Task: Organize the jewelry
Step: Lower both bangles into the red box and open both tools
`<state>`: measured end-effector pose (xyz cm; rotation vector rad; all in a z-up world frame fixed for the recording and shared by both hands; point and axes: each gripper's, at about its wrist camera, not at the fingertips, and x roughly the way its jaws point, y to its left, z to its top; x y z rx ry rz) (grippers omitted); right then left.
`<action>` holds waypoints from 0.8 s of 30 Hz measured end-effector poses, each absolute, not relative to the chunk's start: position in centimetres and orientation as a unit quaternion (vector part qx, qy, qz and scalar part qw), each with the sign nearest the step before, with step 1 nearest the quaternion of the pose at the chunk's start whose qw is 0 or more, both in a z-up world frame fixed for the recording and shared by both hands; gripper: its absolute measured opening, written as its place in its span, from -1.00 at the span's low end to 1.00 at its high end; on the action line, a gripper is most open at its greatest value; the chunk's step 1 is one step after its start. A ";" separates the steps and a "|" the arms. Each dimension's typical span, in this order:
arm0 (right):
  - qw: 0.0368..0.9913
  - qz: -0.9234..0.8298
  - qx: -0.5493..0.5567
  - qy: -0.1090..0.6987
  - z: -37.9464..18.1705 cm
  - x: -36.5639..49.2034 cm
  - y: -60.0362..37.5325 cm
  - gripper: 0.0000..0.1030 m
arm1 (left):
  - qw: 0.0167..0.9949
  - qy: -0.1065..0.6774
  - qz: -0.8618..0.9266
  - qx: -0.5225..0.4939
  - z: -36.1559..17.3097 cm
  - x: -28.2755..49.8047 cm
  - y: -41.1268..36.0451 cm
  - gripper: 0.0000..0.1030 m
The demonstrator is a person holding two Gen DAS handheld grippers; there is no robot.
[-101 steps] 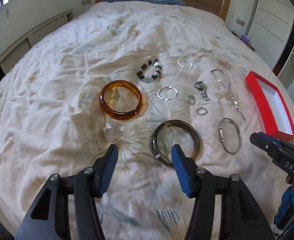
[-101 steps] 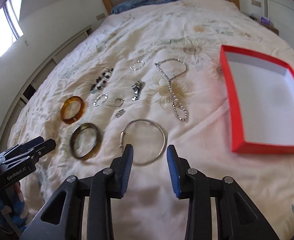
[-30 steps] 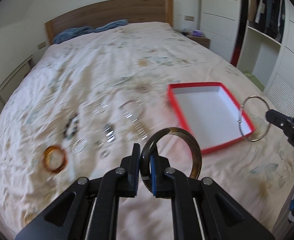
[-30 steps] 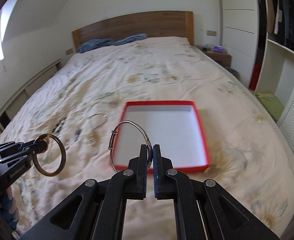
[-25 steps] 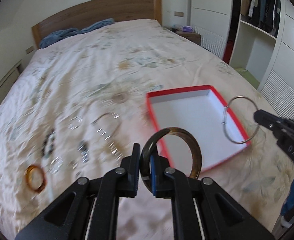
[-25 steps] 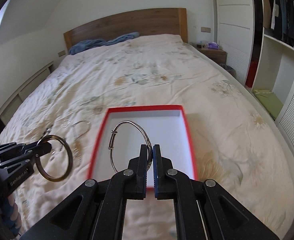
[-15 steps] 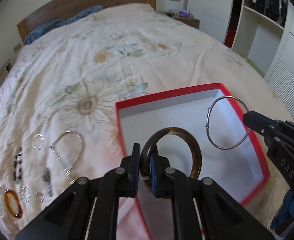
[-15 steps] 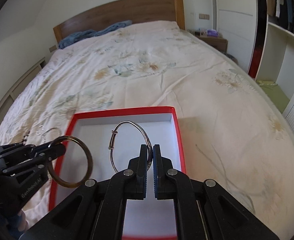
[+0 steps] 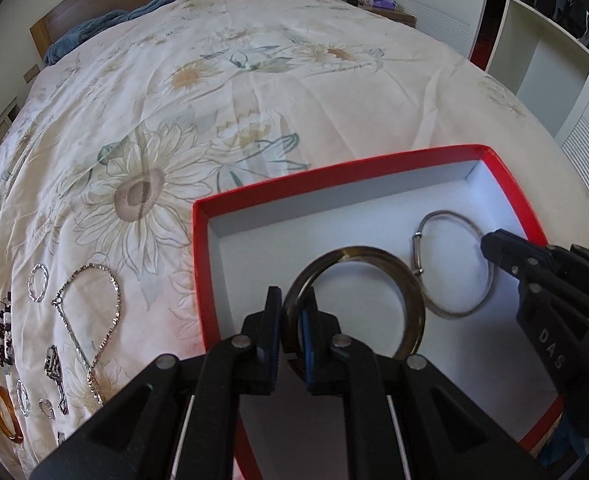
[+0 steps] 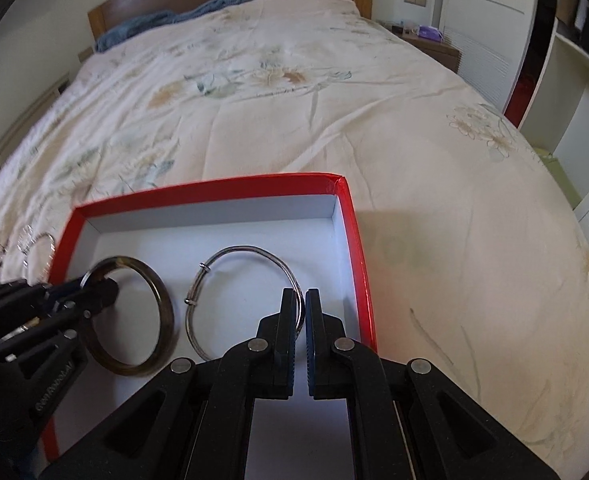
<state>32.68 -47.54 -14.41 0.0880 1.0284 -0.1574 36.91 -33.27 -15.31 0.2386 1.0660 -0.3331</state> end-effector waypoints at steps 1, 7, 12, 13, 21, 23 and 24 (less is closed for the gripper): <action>0.866 -0.077 0.040 0.492 -14.4 32.7 -47.5 -0.91 | 0.840 0.506 -0.158 0.112 -15.3 37.0 -33.2 -0.81; 0.870 -0.087 0.045 0.482 -12.8 31.3 -47.7 -0.64 | 0.837 0.512 -0.182 0.069 -14.0 36.8 -32.2 -0.68; 0.885 -0.096 0.051 0.452 -8.6 28.2 -47.6 -0.39 | 0.857 0.475 -0.193 0.053 -9.9 34.0 -30.4 -0.66; 0.889 -0.098 0.052 0.444 -7.6 27.2 -47.4 -0.36 | 0.863 0.465 -0.192 0.053 -9.0 33.1 -29.9 -0.66; 0.913 -0.074 0.072 0.395 -0.8 19.6 -42.8 -0.34 | 0.890 0.415 -0.183 0.059 -2.9 25.7 -24.1 -0.66; 0.917 -0.062 0.073 0.387 0.3 18.0 -41.2 -0.33 | 0.892 0.411 -0.176 0.061 -1.7 24.1 -22.2 -0.66; 0.920 -0.051 0.077 0.381 1.1 17.0 -39.9 -0.32 | 0.894 0.410 -0.170 0.061 -1.0 23.1 -20.9 -0.66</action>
